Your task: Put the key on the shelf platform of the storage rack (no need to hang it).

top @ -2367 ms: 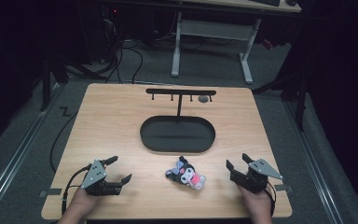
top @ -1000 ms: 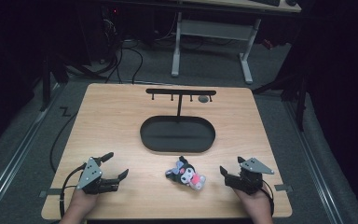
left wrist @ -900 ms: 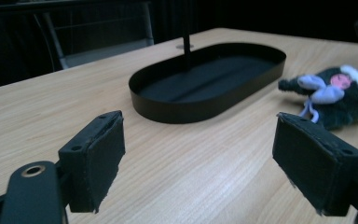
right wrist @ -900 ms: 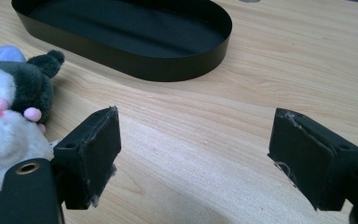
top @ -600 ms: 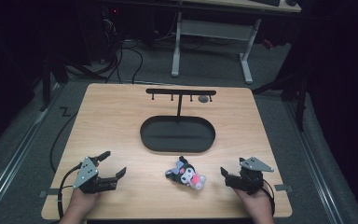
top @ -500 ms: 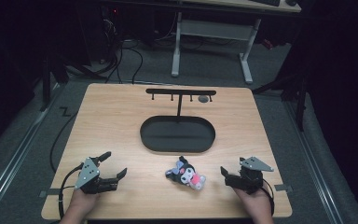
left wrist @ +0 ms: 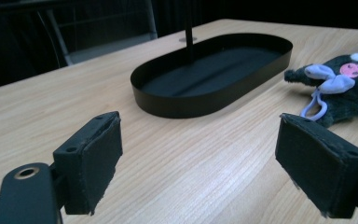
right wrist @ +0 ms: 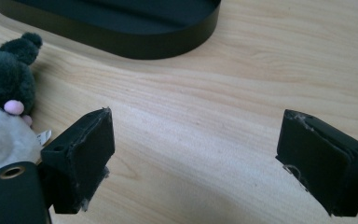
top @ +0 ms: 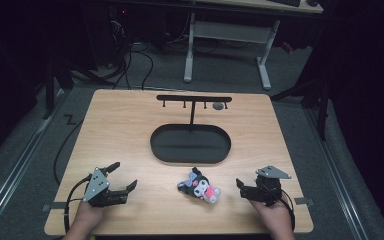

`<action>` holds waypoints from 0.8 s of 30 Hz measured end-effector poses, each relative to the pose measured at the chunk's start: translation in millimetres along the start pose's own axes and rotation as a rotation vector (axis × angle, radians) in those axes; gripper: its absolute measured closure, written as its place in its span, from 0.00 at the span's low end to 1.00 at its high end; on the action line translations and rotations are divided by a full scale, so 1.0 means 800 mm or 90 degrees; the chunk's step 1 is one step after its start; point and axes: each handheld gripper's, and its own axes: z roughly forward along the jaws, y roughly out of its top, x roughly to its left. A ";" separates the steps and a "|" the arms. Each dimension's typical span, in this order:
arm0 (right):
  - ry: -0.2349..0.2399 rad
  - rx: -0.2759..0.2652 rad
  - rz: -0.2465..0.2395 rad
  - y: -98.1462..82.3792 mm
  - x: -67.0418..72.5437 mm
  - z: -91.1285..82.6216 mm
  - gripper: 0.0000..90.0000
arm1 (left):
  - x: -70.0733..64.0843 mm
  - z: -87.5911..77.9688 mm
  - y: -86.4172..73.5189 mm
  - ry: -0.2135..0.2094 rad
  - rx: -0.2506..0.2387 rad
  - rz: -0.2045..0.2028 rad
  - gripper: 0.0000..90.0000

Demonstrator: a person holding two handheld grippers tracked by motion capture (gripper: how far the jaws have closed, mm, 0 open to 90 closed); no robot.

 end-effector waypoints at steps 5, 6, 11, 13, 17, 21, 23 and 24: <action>-0.012 0.023 -0.002 0.001 0.000 -0.004 0.15 | 0.000 0.001 0.002 -0.001 -0.007 0.004 0.17; -0.012 0.025 -0.003 0.001 0.000 -0.004 0.15 | 0.000 0.001 0.002 -0.001 -0.004 0.008 0.17; -0.006 0.056 0.000 -0.001 0.000 -0.004 0.17 | -0.004 0.003 0.004 -0.009 0.004 0.029 0.17; 0.001 0.077 0.006 0.000 0.000 -0.004 0.19 | -0.005 0.003 0.004 -0.014 0.004 0.030 0.17; 0.003 0.096 0.003 0.004 0.000 -0.002 0.19 | -0.005 0.001 0.003 -0.018 0.000 0.022 0.17; 0.003 0.106 -0.001 0.011 0.003 -0.002 0.19 | -0.004 -0.002 0.000 -0.020 -0.008 0.016 0.17; 0.006 0.119 -0.008 0.014 0.004 -0.001 0.19 | -0.002 -0.003 0.000 -0.017 -0.008 0.011 0.17; 0.009 0.123 -0.014 0.015 0.004 -0.001 0.19 | -0.002 -0.004 0.000 -0.016 -0.008 0.011 0.17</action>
